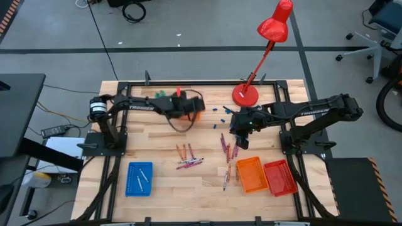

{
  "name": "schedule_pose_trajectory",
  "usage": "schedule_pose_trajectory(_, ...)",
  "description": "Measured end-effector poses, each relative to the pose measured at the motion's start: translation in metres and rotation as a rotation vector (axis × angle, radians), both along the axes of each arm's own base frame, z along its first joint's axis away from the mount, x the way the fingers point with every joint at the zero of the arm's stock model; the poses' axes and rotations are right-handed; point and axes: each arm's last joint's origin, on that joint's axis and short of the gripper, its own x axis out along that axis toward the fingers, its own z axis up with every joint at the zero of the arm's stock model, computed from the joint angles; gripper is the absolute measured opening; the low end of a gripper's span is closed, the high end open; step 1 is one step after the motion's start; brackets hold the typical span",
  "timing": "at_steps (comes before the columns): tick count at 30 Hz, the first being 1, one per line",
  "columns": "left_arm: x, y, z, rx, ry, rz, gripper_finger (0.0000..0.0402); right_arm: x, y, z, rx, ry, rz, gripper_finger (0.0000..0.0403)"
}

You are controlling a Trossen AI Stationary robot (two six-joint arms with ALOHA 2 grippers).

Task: Sort crayons
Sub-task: Put the red crayon into the red bin

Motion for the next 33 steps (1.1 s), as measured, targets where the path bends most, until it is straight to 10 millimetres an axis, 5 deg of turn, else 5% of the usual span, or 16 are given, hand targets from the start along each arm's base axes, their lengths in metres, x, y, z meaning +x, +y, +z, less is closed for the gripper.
schedule_pose_trajectory(8,0.015,-0.082,0.004,0.245,0.240,-0.674,0.0112,-0.008,0.001,-0.007,0.067,0.111,-0.032,0.0048)
schedule_pose_trajectory(13,0.012,-0.129,0.004,0.340,0.315,-0.942,0.0112,-0.009,0.003,-0.012,0.150,0.155,-0.090,0.0048)
schedule_pose_trajectory(24,0.014,-0.179,0.033,0.216,0.046,-0.844,0.0112,0.007,0.015,-0.039,0.305,0.152,-0.248,0.0048)
schedule_pose_trajectory(33,-0.012,-0.178,0.036,0.117,0.352,-0.899,0.0112,0.041,0.027,-0.076,0.367,0.168,-0.419,0.0048)
